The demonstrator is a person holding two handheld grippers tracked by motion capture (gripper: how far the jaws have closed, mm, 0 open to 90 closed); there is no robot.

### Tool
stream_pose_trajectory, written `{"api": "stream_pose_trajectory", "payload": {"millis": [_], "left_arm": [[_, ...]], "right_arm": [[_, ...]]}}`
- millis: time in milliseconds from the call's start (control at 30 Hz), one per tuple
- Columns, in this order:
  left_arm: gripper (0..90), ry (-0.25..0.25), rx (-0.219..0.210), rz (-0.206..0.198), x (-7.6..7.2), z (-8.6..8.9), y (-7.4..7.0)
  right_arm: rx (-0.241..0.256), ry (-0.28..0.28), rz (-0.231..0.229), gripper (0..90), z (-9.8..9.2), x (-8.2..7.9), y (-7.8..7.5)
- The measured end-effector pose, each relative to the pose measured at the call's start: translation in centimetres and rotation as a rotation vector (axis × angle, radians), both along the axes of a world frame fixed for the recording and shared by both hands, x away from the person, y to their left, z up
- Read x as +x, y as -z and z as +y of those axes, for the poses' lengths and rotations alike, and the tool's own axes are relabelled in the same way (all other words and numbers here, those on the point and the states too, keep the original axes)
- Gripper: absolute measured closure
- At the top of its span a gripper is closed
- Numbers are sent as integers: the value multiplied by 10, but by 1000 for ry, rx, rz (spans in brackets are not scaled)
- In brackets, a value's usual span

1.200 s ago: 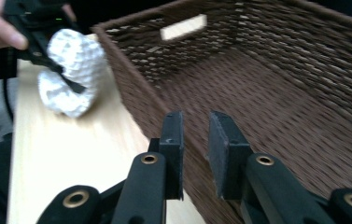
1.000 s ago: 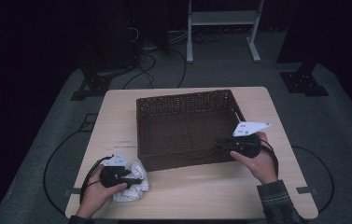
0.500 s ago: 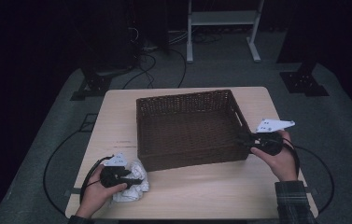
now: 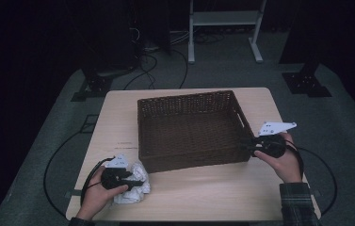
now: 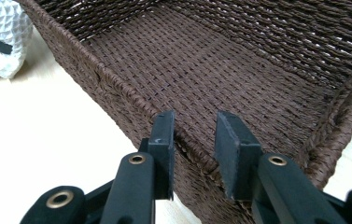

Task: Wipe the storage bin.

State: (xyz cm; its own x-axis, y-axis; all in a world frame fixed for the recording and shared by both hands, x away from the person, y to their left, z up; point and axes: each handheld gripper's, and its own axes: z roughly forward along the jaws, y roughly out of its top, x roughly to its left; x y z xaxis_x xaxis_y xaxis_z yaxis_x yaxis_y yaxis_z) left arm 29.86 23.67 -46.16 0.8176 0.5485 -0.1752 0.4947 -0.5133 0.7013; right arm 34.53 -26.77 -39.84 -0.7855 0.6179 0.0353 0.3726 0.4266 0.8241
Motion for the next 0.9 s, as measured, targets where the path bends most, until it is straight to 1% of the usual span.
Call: {"api": "stream_pose_trajectory", "payload": {"millis": [100,200,333,567,733,900], "left_arm": [[655,1,0,0,0,0,0],[655,1,0,0,0,0,0],[655,2,0,0,-1,0,0],[655,3,0,0,-1,0,-1],[655,5,0,-1,-1,-1,-1],[655,5,-1,0,-1,-1,-1]], "right_arm": [[8,-14,4,694,3,-2,1],[25,-39,6,706,8,-6,3],[9,-71,5,725,17,-12,2],[19,-147,22,775,37,-19,2],[7,-203,25,798,54,-25,2],[6,-256,33,807,70,-30,3]]}}
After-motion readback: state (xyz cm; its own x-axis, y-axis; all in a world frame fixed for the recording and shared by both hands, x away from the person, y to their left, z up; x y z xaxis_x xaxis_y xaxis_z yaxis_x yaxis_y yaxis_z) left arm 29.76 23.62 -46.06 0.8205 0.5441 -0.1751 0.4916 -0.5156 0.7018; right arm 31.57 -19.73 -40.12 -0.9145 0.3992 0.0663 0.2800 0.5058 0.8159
